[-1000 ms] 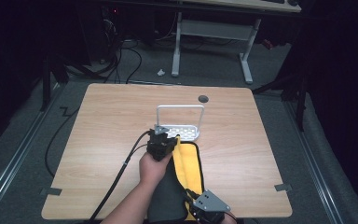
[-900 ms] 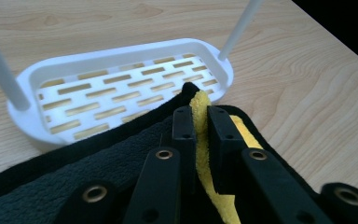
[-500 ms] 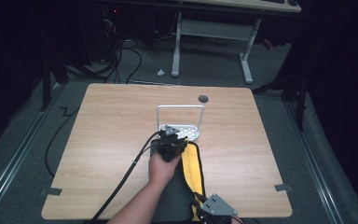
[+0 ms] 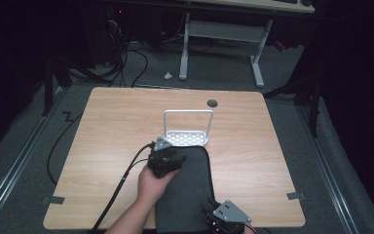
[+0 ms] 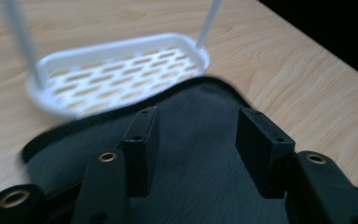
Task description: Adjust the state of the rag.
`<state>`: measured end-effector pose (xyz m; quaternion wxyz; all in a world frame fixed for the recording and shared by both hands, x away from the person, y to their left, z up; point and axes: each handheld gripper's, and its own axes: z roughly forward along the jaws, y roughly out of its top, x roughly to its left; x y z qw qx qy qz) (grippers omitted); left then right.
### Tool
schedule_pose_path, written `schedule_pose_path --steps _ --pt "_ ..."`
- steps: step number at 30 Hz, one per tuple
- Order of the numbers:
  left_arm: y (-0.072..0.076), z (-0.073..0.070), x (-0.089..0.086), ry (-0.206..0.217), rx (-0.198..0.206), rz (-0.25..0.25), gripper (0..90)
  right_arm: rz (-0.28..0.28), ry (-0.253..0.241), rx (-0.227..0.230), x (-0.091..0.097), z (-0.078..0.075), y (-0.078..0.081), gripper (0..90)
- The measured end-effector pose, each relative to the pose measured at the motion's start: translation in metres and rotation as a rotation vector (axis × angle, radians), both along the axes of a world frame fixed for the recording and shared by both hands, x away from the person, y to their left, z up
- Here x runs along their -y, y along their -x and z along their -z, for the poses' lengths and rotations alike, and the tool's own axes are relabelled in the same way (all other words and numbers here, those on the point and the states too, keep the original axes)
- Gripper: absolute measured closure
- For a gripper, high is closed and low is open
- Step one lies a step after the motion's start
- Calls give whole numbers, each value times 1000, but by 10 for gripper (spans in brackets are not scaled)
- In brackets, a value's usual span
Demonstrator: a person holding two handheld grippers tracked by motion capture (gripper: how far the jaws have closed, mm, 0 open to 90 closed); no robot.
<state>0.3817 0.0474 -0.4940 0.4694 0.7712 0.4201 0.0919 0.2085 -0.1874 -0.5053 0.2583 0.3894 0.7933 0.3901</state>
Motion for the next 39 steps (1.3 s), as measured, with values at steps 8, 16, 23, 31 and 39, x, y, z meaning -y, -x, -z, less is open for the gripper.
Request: schedule_pose_path --steps 8,16,23,31,39 --pt "34 28 -60 -31 -50 -18 507 20 10 -25 1 6 -6 685" --pt "46 29 -68 -15 -38 17 500 32 -8 -48 4 4 -19 688" --pt "44 28 -56 -20 -14 56 501 48 3 -73 2 7 -43 693" --pt "47 27 -35 -94 53 112 735 87 5 -127 -3 11 -101 841" --pt "42 36 -29 -171 15 114 750 123 70 -152 -12 20 -135 877"
